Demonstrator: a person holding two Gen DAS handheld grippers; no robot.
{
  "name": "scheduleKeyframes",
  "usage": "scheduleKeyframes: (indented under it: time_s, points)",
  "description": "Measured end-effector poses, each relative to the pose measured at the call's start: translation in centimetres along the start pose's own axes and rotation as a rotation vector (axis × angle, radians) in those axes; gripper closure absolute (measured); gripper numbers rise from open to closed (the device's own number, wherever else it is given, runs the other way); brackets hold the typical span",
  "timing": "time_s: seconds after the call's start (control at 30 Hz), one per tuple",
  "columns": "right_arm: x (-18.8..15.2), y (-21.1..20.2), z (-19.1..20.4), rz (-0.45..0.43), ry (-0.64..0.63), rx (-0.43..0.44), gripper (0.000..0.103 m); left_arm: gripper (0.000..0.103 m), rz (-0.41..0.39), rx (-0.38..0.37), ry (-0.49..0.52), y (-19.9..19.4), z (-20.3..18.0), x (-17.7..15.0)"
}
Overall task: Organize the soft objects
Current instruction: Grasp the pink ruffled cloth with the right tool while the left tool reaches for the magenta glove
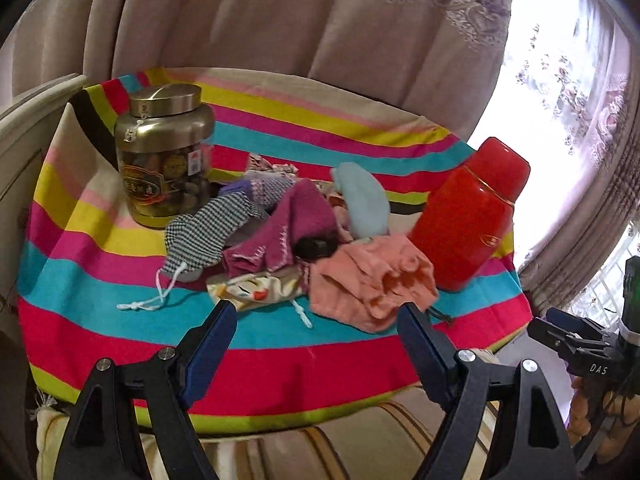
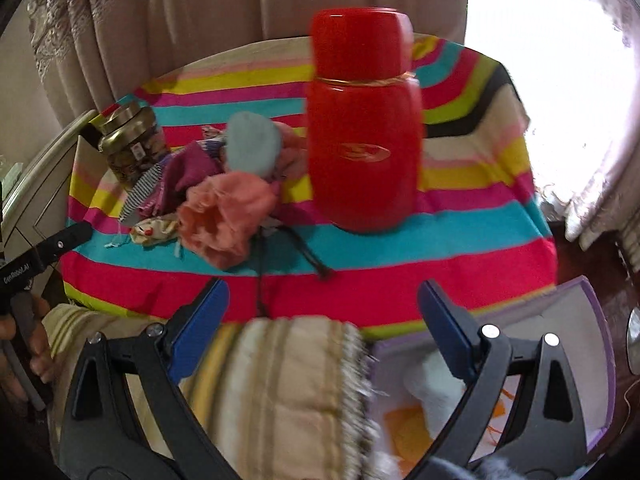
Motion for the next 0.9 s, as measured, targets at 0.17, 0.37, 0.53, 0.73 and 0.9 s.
scheduleKeyframes:
  time_s: [0.17,0.37,0.53,0.73,0.9]
  points:
    - [1.4,2.2,4.2,0.008,-0.057,0.02,0.007,0.029,0.004,-0.006,-0.007,1.4,1.5,1.1]
    - [2.4,5.0,8.2,0.022,-0.116,0.05,0.007,0.053,0.038,-0.101,-0.05,3.7,2.5,2.0]
    - [2.8,7.7,11.1,0.04,-0.191,0.058,0.007,0.054,0.103,-0.239,-0.134,7.4,2.7,2.5]
    - [2.9,11.0,12.3,0.089,-0.221,0.05,0.007,0.054,0.158,-0.273,-0.174,11.6,2.5,2.7]
    - [3.0,13.3,12.2,0.131,-0.215,0.032,0.007,0.054,0.152,-0.249,-0.172,14.0,2.5,3.2]
Point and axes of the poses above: each gripper's, at about its wrist camera, not at the fingertips, and y roughly the way its jaws point, z to its left, x to its top, the point moved 1 cm from there along y, roughly the way its jaws point, and after that the axes turned 9 degrees about y, right-handed, at the moved point
